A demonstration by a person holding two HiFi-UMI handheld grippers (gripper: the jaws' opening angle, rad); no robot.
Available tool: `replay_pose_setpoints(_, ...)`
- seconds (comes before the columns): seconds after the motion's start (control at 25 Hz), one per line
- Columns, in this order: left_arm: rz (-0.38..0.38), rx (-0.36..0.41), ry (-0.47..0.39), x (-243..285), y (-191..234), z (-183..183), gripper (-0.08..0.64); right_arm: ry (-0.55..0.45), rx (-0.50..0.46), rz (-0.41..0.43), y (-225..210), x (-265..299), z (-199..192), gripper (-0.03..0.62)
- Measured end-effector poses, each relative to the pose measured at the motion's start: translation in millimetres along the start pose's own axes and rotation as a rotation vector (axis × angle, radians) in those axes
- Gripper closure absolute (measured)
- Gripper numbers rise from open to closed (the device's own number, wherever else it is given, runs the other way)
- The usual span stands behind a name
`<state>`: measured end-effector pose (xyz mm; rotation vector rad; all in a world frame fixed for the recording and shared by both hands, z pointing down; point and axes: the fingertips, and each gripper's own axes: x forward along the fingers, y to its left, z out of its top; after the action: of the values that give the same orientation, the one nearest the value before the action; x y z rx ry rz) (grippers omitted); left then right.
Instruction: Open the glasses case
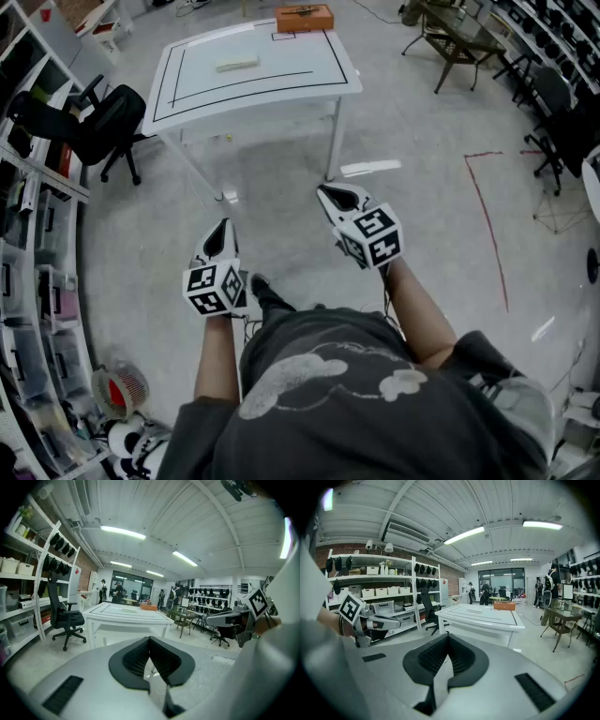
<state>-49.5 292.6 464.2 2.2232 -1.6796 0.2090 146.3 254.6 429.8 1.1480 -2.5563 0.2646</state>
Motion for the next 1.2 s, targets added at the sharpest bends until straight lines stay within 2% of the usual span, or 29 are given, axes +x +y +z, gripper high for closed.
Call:
replay_pose_setpoints(0.36,-0.017,0.009,0.018,-8.1,-17.4,-9.9,0.558,0.024,-0.001,0.005,3.6,-15.8,-22.9,0.592)
replay_pose_setpoints(0.72,-0.025,0.012,0.051,-15.2,-32.3,-26.0,0.558,0.04,0.039,0.031,10.6,-23.4,-40.5,0.592)
replay_pose_setpoints(0.96,0.002,-0.003,0.057,-21.1,-22.8,-31.6,0.558,0.034,0.051,0.026,10.3,-18.8,-45.2,0.592)
replay_pose_setpoints(1.2,0.003,-0.011,0.062,-1.0,10.8,-27.0,0.558,0.049,0.057,0.018,6.3,15.9,-44.0,0.592)
